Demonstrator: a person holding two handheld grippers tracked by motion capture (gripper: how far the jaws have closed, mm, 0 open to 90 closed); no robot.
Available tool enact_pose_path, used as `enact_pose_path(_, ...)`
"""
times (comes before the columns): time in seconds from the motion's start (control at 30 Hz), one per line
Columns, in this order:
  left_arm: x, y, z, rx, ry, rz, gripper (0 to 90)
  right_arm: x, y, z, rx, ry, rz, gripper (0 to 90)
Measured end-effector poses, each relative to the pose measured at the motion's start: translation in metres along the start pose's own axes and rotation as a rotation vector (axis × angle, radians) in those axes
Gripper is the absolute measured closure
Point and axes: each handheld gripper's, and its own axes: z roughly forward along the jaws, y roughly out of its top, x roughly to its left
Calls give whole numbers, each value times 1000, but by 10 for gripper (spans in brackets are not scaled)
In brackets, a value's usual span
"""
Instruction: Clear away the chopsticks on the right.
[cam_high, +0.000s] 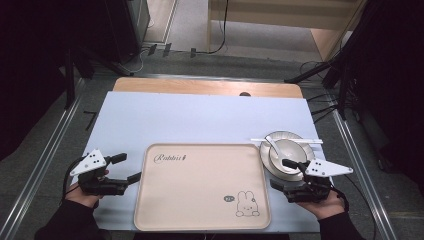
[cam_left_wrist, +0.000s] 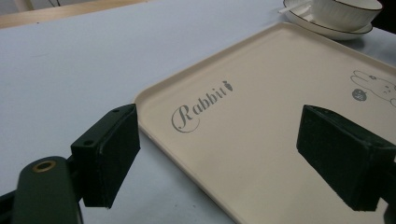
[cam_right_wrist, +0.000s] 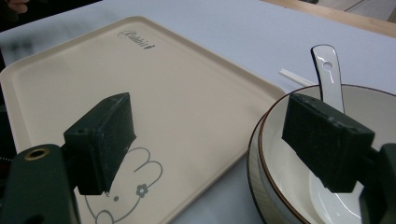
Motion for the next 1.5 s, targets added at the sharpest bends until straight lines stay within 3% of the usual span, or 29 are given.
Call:
enact_pose_path(0.6, 1, 0, -2, -78, -12, 4, 135, -3, 0, 1, 15, 2, 20, 203)
enact_pose_path(1.5, 1, 0, -4, -92, 9, 16, 135, -3, 3, -1, 26, 20, 31, 235)
